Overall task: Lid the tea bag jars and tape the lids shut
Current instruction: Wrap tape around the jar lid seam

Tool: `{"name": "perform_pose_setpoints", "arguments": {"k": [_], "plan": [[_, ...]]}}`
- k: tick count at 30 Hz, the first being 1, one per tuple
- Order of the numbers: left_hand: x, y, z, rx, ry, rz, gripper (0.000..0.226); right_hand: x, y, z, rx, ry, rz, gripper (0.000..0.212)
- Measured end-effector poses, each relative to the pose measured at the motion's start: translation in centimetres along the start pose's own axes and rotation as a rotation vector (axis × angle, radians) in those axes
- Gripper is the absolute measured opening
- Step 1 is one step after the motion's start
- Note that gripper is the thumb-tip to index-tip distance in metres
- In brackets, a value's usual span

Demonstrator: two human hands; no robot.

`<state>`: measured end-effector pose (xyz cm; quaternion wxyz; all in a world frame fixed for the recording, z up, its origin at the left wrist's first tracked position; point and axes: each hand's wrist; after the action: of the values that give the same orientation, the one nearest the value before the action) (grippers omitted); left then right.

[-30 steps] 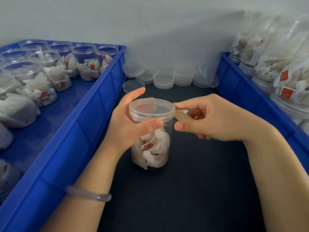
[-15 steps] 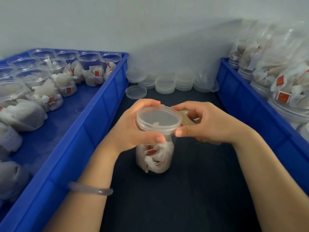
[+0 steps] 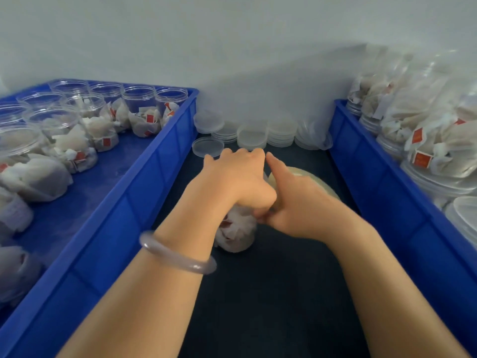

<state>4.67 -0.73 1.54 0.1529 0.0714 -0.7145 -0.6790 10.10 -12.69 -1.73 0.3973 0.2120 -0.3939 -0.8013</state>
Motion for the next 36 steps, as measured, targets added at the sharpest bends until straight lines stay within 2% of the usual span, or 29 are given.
{"name": "perform_pose_setpoints", "arguments": {"k": [5, 8, 11, 13, 15, 20, 22, 24, 25, 26, 29, 30, 31, 33, 36], "plan": [[-1.0, -1.1, -0.2, 0.068, -0.001, -0.136, 0.043, -0.3, -1.3, 0.3, 0.126, -0.101, -0.050, 0.088], [-1.5, -0.8, 0.8, 0.212, 0.029, -0.152, 0.034, -0.2, -1.6, 1.0, 0.264, -0.147, -0.095, 0.075], [-2.3, -0.6, 0.6, 0.243, 0.041, -0.130, 0.032, 0.8, -1.1, 1.7, 0.413, -0.154, -0.165, 0.069], [-3.1, -0.3, 0.9, 0.257, 0.140, -0.203, 0.034, 2.6, -1.4, 2.2, 0.478, -0.079, -0.150, 0.071], [-3.3, 0.2, 2.2, 0.269, 0.290, -0.282, 0.042, 4.2, -2.5, 1.7, 0.408, -0.061, -0.119, 0.078], [-3.4, 0.3, 2.1, 0.122, 0.128, -0.053, 0.049, 0.8, -1.9, -3.0, 0.268, -0.383, -0.054, 0.093], [-3.5, 0.8, 2.5, 0.115, 0.090, -0.023, 0.056, -0.7, -3.1, -3.5, 0.266, -0.381, -0.025, 0.097], [-3.3, 1.0, 3.1, 0.155, 0.053, -0.013, 0.075, -1.3, -5.0, -4.1, 0.319, -0.296, -0.048, 0.082], [-3.0, 0.8, 3.5, 0.255, 0.039, -0.064, 0.083, -1.4, -5.7, -4.3, 0.356, -0.239, -0.078, 0.070], [-2.7, 0.3, 3.9, 0.404, 0.044, -0.169, 0.081, -1.5, -6.1, -4.5, 0.383, -0.192, -0.106, 0.062], [-2.2, -2.4, 4.8, 0.826, 0.156, -0.665, 0.031, -1.4, -6.4, -5.1, 0.526, -0.113, -0.167, 0.058], [-2.0, -3.5, 5.0, 0.916, 0.223, -0.735, 0.028, -1.3, -6.4, -5.3, 0.577, -0.096, -0.172, 0.059], [-1.9, -4.7, 5.2, 1.032, 0.266, -0.732, 0.031, -1.3, -6.2, -5.3, 0.574, -0.081, -0.176, 0.061], [-2.0, -6.9, 5.3, 1.313, 0.275, -0.599, 0.042, -1.5, -5.5, -5.0, 0.301, -0.030, -0.255, 0.066], [-2.3, -8.7, 5.2, 1.487, 0.245, -0.521, 0.070, -2.4, -4.5, -3.7, -0.432, 0.105, -0.461, 0.065]]}}
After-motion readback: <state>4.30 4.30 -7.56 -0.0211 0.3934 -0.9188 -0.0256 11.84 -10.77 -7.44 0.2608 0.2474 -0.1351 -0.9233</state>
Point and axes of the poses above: each hand's wrist, its own x-axis away from the middle knuckle, its own y-axis out of the back of the hand, z = x × y, and after that the axes turned 11 degrees about -x, right-handed
